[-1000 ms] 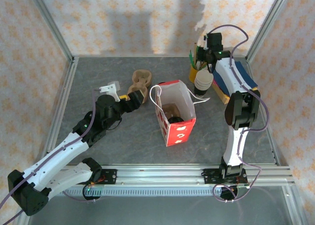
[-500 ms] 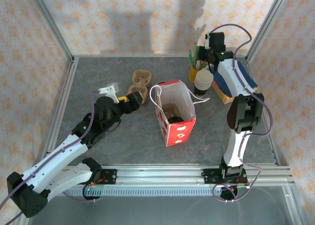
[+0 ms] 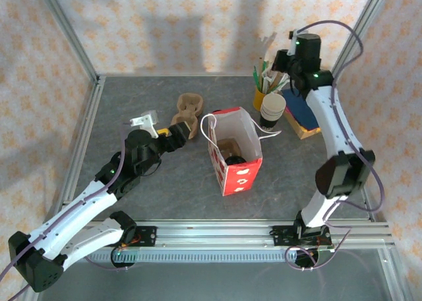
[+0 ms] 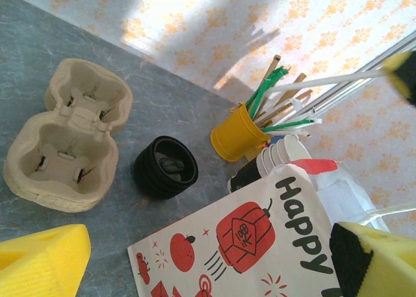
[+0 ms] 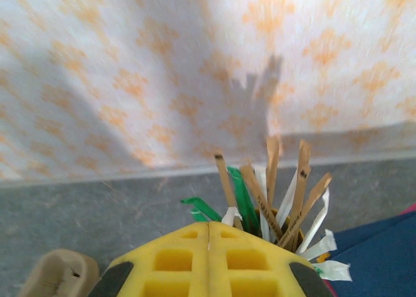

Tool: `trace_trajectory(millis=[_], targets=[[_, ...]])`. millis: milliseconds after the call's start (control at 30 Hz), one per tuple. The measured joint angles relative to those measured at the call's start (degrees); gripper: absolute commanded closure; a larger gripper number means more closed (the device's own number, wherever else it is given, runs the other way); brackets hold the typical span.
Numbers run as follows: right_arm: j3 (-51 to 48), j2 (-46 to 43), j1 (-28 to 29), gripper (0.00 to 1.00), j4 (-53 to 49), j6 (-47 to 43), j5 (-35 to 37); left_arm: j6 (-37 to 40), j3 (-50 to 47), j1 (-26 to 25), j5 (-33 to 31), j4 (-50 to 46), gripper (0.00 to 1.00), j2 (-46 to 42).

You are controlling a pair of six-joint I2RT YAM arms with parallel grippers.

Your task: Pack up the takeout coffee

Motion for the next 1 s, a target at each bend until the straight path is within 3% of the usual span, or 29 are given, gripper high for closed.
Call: trace_trajectory(millis=[333, 733, 1000], targets=[[1.62, -11.96, -0.04, 1.00, -2.80, 1.29, -1.51, 0.07, 0.00, 0.00, -0.15, 0.00, 0.04, 0.15], [-0.11, -23.89, -0.11, 1.00, -11.30, 9.84, -12.52, 2.10, 0.00, 0.74, -1.64, 0.85, 0.04, 1.81], [1.07, -26.01, -0.11, 1.00, -20.20, 12.15, -18.75, 3.69, 0.00, 0.74, -1.51, 1.79, 0.04, 5.60]])
